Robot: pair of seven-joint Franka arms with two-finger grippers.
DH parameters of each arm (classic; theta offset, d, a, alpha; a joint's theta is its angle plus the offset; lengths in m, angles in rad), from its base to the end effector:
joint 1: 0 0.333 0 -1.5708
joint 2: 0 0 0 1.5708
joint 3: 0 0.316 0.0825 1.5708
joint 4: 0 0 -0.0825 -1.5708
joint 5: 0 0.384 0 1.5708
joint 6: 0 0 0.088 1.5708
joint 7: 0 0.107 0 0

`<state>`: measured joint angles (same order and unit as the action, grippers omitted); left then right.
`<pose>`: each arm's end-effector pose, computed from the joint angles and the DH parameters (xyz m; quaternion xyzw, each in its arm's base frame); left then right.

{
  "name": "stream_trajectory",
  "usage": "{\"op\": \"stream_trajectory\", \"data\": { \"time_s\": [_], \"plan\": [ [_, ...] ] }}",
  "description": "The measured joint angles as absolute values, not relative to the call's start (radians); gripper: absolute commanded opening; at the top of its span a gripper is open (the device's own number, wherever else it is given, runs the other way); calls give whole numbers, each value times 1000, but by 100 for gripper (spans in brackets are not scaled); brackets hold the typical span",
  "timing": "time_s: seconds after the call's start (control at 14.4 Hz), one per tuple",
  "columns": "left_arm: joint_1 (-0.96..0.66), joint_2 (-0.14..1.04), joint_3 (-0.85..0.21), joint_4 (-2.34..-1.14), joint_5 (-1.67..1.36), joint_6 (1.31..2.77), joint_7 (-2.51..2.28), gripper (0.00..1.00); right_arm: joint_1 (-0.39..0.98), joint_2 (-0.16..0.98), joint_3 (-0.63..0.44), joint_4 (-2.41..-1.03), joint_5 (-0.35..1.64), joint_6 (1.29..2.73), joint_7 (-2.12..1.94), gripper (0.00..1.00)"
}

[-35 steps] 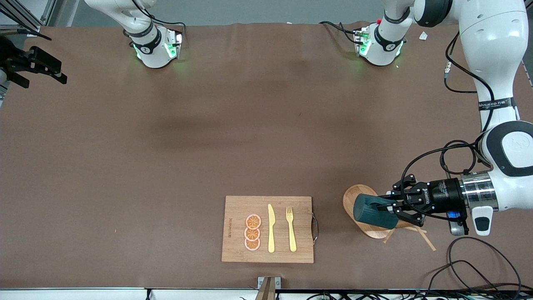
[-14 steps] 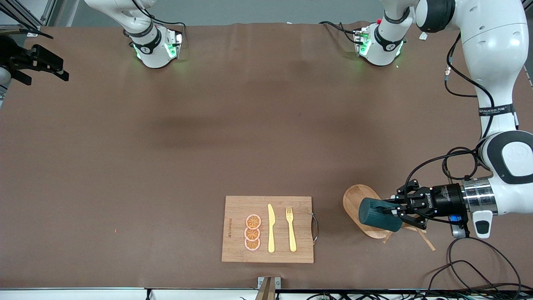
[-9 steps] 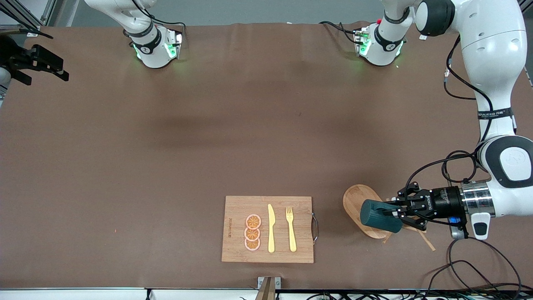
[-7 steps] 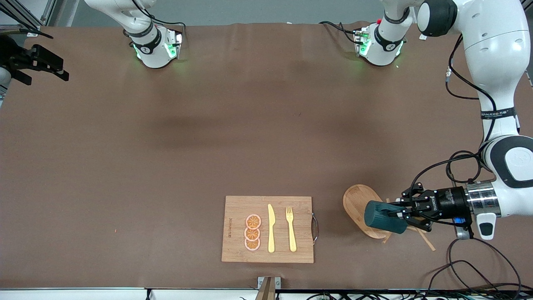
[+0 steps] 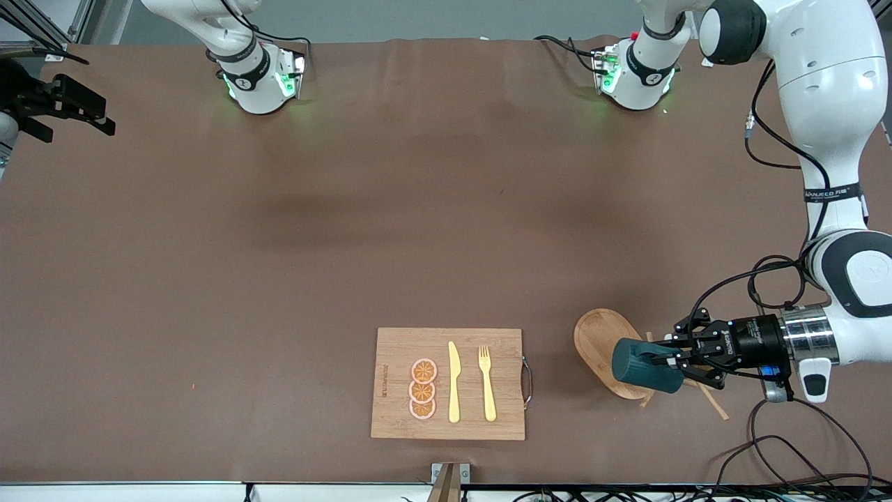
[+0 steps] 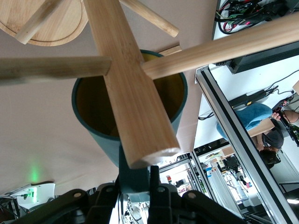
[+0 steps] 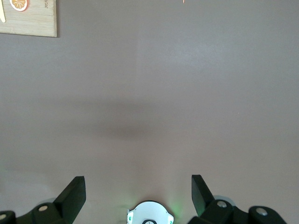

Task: Pass cup and hang on rack
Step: 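Lower the mug handle onto a rack peg with the left gripper, then open the left gripper and release the mug on the peg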

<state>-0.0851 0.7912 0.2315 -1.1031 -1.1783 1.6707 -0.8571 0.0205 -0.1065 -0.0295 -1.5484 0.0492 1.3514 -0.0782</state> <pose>0.7590 -0.0395 0.3806 0.7211 0.4989 -0.2518 0.4096 0.4966 0.0006 0.6728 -0.9979 -0.0390 0.0441 0.0277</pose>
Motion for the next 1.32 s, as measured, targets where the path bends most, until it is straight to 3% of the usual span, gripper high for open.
{"op": "stream_trajectory", "data": {
  "time_s": [0.42,0.49,0.63,0.7,1.32],
  "plan": [
    [-76,792,232,-1103,-1178,1671,-857,14,21,-107,-23,-1544,18,1351,-79,100],
    [-75,792,232,-1103,-1178,1671,-857,26,21,-107,-22,-1544,18,1350,-78,100],
    [-75,792,232,-1103,-1178,1671,-857,86,21,-107,-22,-1544,18,1345,-69,100],
    [-75,792,231,-1103,-1179,1671,-857,100,21,-106,-22,-1544,18,1344,-58,100],
    [-77,746,232,-1071,-1099,1655,-857,100,21,-107,-25,-1543,35,1344,-27,100]
  ]
}}
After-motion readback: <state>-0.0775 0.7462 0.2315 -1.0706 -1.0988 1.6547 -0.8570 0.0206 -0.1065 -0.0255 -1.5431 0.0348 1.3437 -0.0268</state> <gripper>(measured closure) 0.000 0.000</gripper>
